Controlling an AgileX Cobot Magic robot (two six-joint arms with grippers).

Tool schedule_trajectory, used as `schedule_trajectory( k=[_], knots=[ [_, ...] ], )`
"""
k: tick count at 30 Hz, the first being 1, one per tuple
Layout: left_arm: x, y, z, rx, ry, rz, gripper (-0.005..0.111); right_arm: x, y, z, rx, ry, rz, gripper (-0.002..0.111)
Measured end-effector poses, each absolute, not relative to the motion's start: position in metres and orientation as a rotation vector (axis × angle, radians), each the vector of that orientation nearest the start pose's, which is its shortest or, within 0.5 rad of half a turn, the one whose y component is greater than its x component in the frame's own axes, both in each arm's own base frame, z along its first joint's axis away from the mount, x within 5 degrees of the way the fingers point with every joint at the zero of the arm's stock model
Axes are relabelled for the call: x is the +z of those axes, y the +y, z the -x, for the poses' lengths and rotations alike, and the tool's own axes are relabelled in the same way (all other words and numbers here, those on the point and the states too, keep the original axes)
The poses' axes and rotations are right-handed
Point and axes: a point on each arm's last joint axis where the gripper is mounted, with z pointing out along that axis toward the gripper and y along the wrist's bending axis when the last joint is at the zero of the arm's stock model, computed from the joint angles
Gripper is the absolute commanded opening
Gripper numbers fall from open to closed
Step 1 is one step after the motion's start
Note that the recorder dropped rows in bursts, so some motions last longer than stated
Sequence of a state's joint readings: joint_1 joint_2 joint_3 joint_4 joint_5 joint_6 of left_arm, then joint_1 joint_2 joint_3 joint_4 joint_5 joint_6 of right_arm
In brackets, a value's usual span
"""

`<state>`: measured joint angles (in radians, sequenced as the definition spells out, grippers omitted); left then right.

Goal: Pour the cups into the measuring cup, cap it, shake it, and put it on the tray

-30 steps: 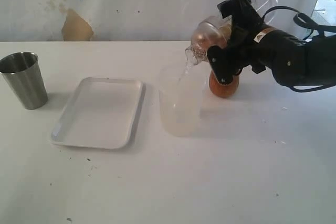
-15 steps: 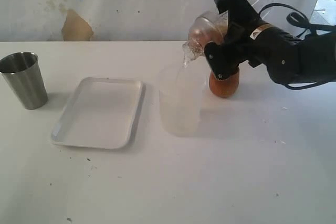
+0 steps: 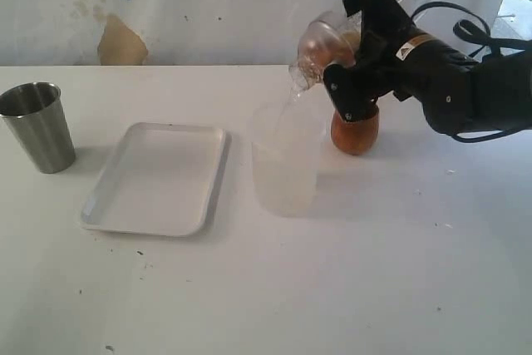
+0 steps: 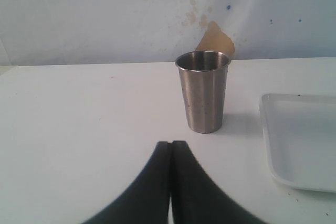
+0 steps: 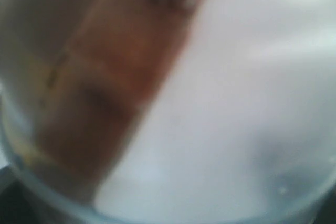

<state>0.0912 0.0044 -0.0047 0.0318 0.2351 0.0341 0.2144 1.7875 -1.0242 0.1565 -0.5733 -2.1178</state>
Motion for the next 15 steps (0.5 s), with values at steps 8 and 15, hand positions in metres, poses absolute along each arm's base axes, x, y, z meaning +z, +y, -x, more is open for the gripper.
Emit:
schedule_trajectory(
  k=[8,15],
  knots=[
    [0.1932,0.0057,-0.0553,0.122,1.720,0.028,0.000,0.2454,0.0778,-0.3921,-1.375,0.899,1.628,0.000],
    [0.1932,0.0057,-0.0553,0.122,1.720,0.028,0.000,0.2467,0.0733,-0.3931,-1.396,0.892,1.620,0.000]
  ],
)
